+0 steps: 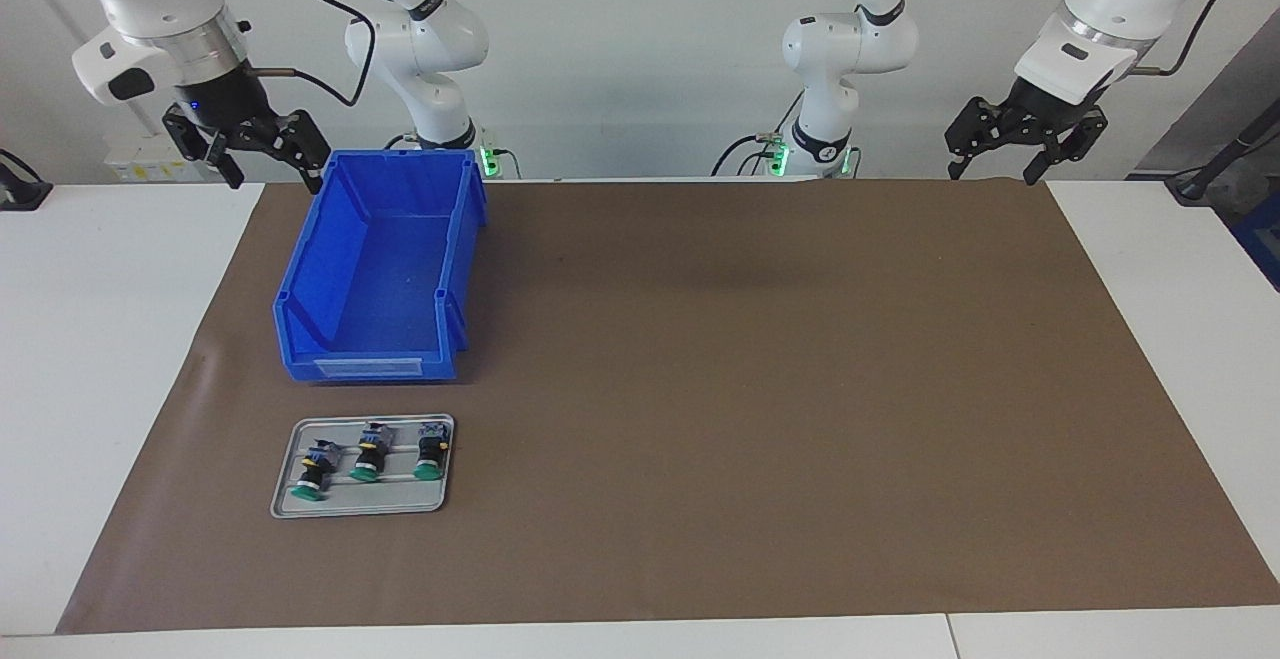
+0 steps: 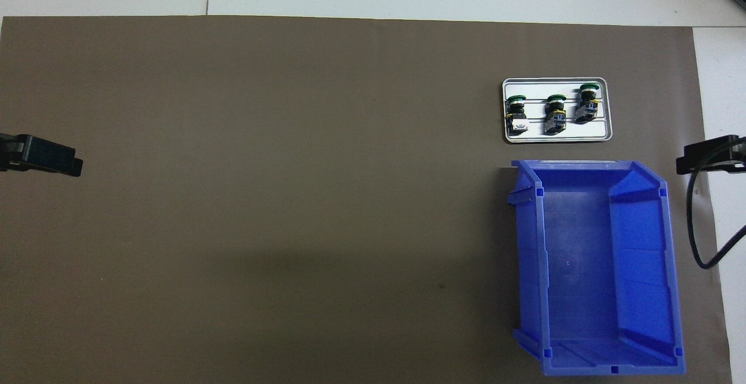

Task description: Place and press button with both arms

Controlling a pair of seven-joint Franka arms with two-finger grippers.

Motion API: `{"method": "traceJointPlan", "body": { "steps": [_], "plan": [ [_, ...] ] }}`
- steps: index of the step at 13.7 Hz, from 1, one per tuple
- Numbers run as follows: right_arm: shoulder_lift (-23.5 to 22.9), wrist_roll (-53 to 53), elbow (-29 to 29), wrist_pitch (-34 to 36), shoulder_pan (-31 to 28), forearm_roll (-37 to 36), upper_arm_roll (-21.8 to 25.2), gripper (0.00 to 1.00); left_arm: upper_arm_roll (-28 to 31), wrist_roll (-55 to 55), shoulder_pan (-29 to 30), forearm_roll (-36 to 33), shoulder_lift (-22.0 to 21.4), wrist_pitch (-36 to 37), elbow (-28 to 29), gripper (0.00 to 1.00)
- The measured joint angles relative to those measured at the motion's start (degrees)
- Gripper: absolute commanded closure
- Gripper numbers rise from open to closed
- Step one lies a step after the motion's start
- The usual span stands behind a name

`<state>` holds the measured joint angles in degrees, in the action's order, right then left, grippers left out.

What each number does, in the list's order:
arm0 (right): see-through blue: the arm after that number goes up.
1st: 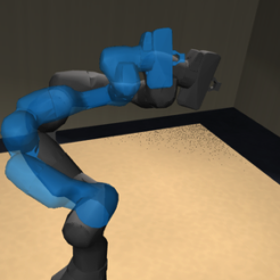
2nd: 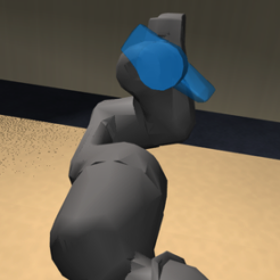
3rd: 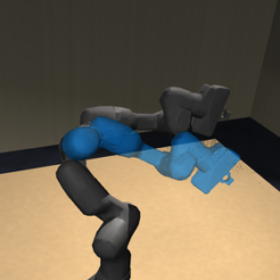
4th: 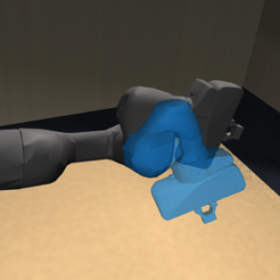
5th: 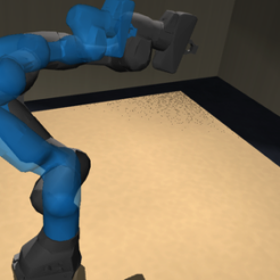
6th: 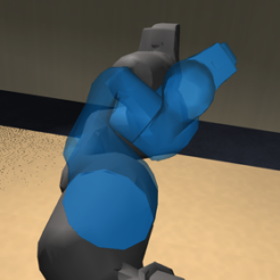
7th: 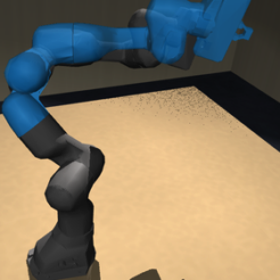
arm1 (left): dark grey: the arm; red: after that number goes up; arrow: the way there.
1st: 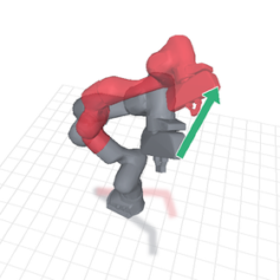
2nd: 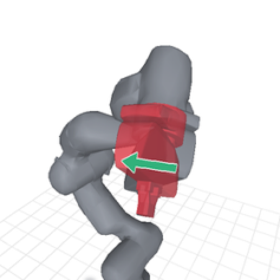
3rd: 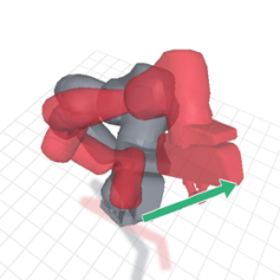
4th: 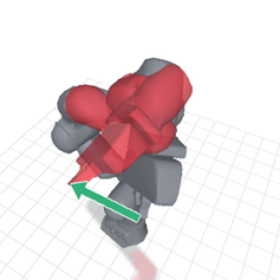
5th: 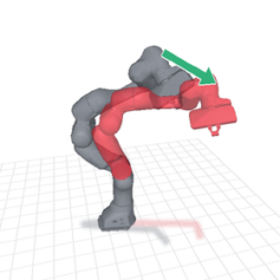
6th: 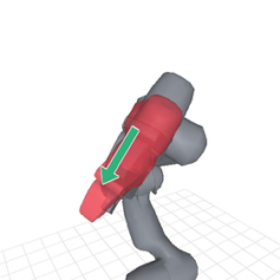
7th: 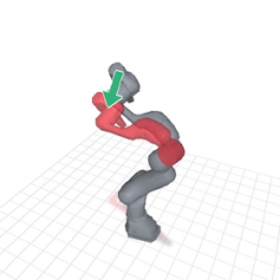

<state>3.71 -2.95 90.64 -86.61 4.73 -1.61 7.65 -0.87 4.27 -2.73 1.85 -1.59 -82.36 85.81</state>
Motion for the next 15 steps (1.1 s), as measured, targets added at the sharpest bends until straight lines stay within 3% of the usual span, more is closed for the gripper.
{"method": "traceJointPlan", "body": {
  "steps": [11, 15],
  "plan": [
    [0.00, 0.00, 0.25, 0.00, -0.02, 0.00, 0.00, 0.00, 0.00, 0.00, 0.00, 0.00, 0.00, 0.00, 0.00, 0.00],
    [-0.18, 0.00, 1.57, -3.65, -0.08, 0.00, 0.02, 0.00, 0.00, 0.00, 0.00, 0.00, 0.00, 0.00, 0.00, 0.00]
  ]
}}
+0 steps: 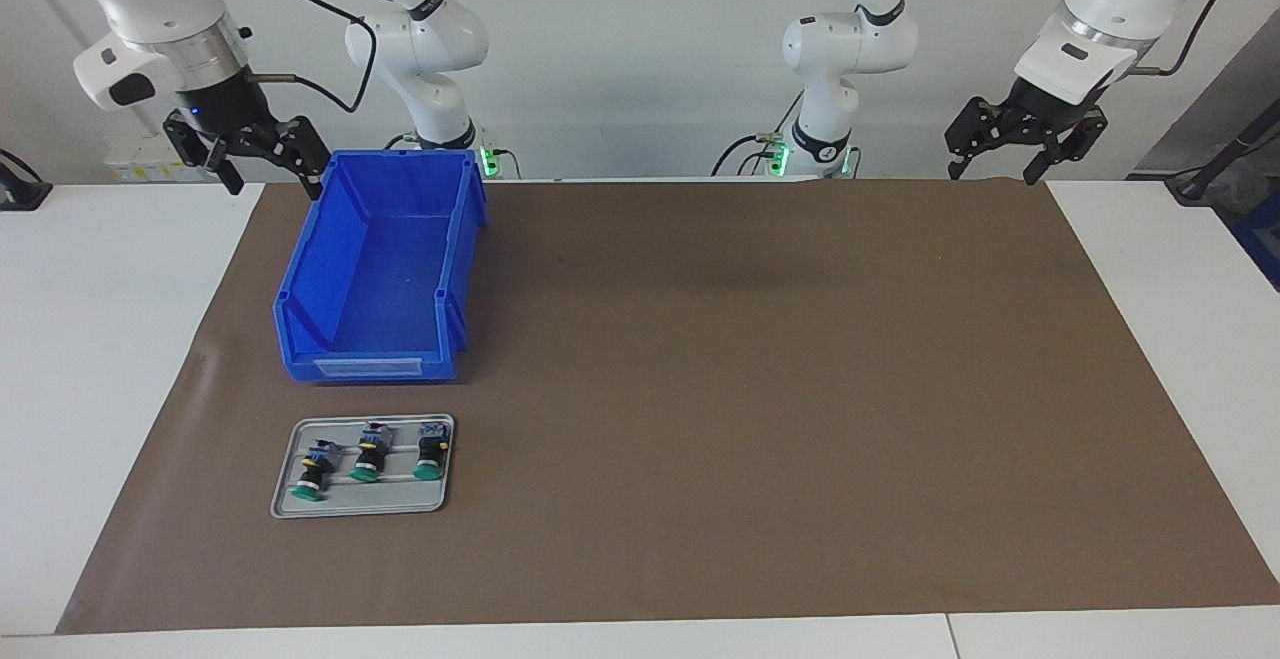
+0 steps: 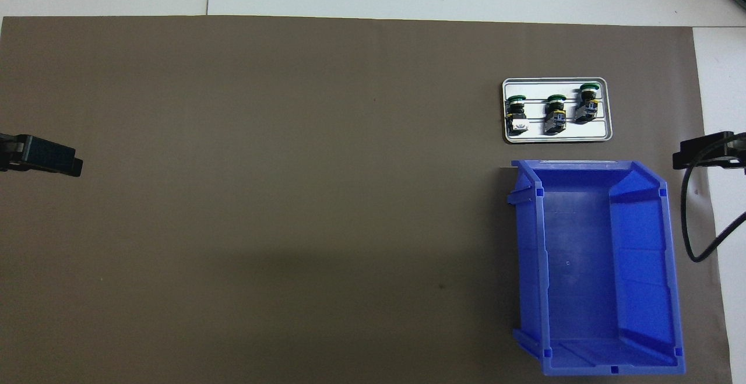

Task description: Place and press button with both arms

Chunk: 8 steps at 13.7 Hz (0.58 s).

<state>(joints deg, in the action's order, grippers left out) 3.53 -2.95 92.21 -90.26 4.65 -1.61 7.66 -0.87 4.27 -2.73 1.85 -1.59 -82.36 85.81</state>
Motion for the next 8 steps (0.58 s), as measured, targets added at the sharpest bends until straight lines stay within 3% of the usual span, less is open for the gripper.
{"method": "traceJointPlan", "body": {
  "steps": [4, 8],
  "plan": [
    [-2.84, 0.02, 0.94, -6.15, -1.35, 0.33, 0.06, 0.00, 0.00, 0.00, 0.00, 0.00, 0.00, 0.00, 0.00, 0.00],
    [-12.11, 0.02, 0.68, -17.11, -1.17, 2.36, -0.37, 0.00, 0.00, 0.00, 0.00, 0.00, 0.00, 0.00, 0.00, 0.00]
  ]
}}
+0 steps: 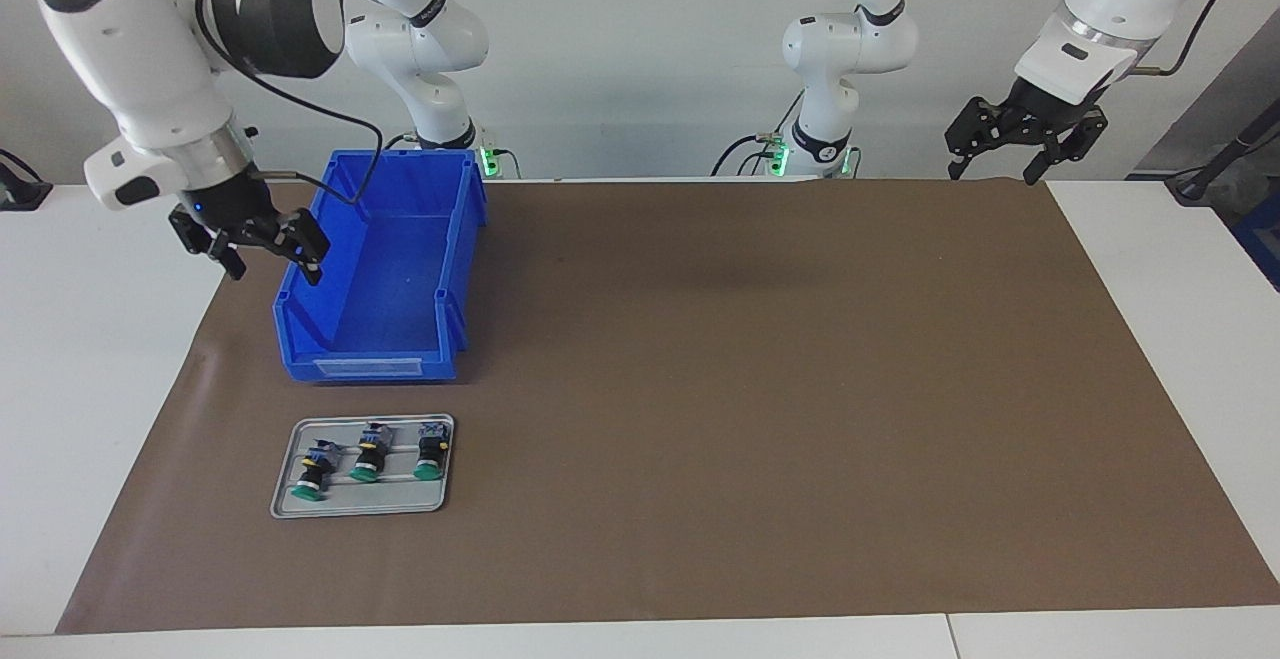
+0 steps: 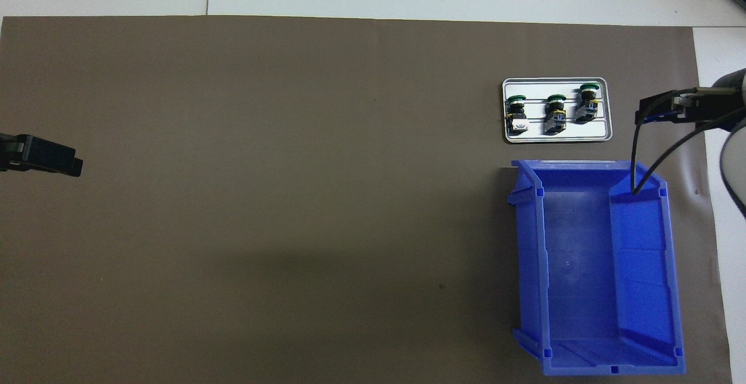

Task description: Place and press button with both arms

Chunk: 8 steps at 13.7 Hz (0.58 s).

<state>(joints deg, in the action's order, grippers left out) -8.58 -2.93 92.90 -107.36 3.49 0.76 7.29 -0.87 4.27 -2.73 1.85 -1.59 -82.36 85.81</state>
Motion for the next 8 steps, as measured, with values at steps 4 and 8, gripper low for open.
{"method": "traceJointPlan", "body": {
  "steps": [4, 8],
  "plan": [
    [-10.85, 0.00, -0.55, -11.69, 0.51, 0.84, -1.17, 0.00, 0.00, 0.00, 0.00, 0.00, 0.00, 0.00, 0.00, 0.00],
    [-16.13, 2.85, -0.53, -16.88, 0.86, 0.90, -2.08, 0.00, 0.00, 0.00, 0.00, 0.00, 0.00, 0.00, 0.00, 0.00]
  ]
}}
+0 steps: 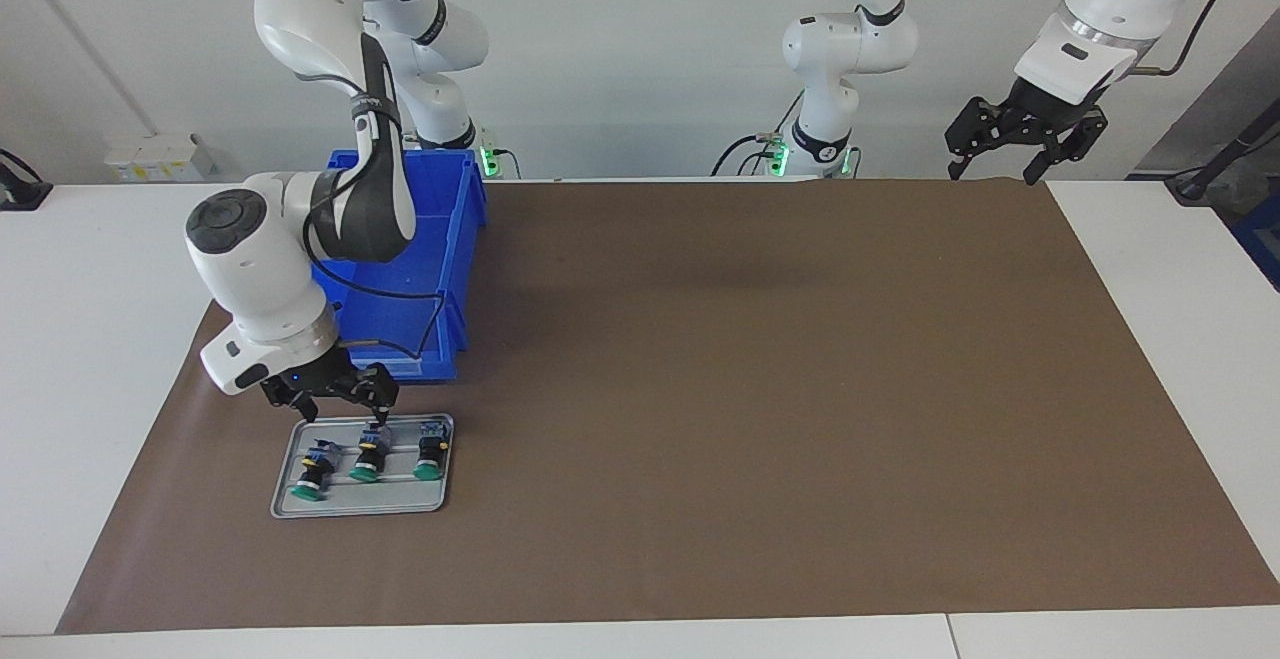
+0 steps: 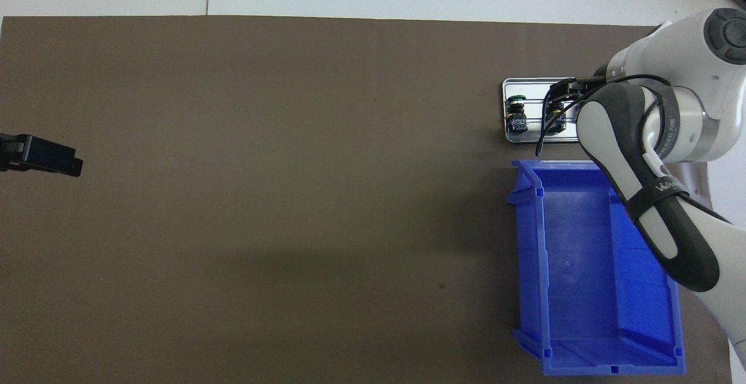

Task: Place and press button with both arms
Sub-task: 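Reach the right gripper into the metal tray and grasp a button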

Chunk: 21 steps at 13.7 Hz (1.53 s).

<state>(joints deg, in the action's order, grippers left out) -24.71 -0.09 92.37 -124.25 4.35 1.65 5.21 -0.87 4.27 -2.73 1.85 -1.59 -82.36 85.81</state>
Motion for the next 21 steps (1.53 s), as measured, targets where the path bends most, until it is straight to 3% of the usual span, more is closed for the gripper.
{"method": "traceJointPlan", "body": {
  "steps": [6, 12, 15, 16, 17, 18, 21],
  "plan": [
    [-3.93, 3.26, 4.52, -8.68, -0.06, 0.20, 0.00, 0.00, 0.00, 0.00, 0.00, 0.00, 0.00, 0.00, 0.00, 0.00],
    [-4.57, 4.16, 6.01, -9.57, -0.35, 0.22, 0.08, 0.05, 0.00, 0.00, 0.00, 0.00, 0.00, 0.00, 0.00, 0.00],
    [-4.57, 4.17, 6.76, -9.57, -0.47, 0.25, 0.09, 0.25, 0.00, 0.00, 0.00, 0.00, 0.00, 0.00, 0.00, 0.00],
    [-4.57, 4.18, 6.91, -9.57, -0.47, 0.25, 0.09, 0.38, 0.00, 0.00, 0.00, 0.00, 0.00, 0.00, 0.00, 0.00],
    [-4.57, 4.18, 6.93, -9.58, -0.47, 0.25, 0.09, 0.57, 0.00, 0.00, 0.00, 0.00, 0.00, 0.00, 0.00, 0.00],
    [-4.57, 4.18, 6.93, -9.64, -0.47, 0.26, 0.09, 1.00, 0.00, 0.00, 0.00, 0.00, 0.00, 0.00, 0.00, 0.00],
    [-4.46, 4.07, 6.50, -10.20, -0.44, 0.76, 0.08, 1.00, 0.00, 0.00, 0.00, 0.00, 0.00, 0.00, 0.00, 0.00]
  ]
}}
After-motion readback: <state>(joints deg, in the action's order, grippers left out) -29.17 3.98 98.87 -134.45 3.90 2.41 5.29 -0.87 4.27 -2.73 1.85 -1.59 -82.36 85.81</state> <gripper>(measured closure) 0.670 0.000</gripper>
